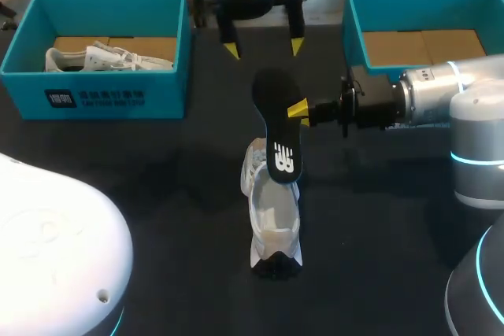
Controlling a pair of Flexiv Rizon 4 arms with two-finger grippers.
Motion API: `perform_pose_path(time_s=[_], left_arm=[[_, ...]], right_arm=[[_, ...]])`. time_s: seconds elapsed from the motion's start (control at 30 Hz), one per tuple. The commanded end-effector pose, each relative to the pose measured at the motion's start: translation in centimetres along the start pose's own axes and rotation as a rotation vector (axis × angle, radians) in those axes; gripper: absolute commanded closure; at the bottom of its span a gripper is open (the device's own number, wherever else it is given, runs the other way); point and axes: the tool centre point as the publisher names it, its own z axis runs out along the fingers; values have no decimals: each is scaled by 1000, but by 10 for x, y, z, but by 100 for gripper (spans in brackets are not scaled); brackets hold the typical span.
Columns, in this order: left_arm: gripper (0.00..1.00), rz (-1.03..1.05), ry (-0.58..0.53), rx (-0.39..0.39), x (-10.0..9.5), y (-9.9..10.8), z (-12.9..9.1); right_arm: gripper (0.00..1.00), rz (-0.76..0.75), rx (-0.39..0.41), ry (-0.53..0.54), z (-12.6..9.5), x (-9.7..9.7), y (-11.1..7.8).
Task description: Take the shoe out of the shoebox, open the shoe tongue, remove and reinsert the insole, then place the shoe into the shoebox
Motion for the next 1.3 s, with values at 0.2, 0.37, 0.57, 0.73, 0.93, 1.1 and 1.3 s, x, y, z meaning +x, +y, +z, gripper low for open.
perform_pose_path(time_s=[0.2, 0.37, 0.57, 0.73, 0.93, 1.1, 1.3], left_arm=[[0, -27, -31, -37, 8, -8, -6], [0, -62, -66, -58, 23, -13, -4], [0, -89, -243, -105, 39, -20, -1], [0, -117, -384, -191, 52, -25, 3], [0, -203, -599, -269, 71, -26, 7], [0, -249, -727, -451, 88, -42, 10], [0, -249, -727, -451, 88, -42, 10]], right_arm=[[100, -1, -2, -1, 1, 0, -1], [100, -1, -2, -1, 1, 0, -1], [100, -1, -2, -1, 1, 0, -1], [100, -1, -2, -1, 1, 0, -1], [100, -1, -2, -1, 1, 0, -1], [100, -1, -2, -1, 1, 0, -1], [100, -1, -2, -1, 1, 0, -1]])
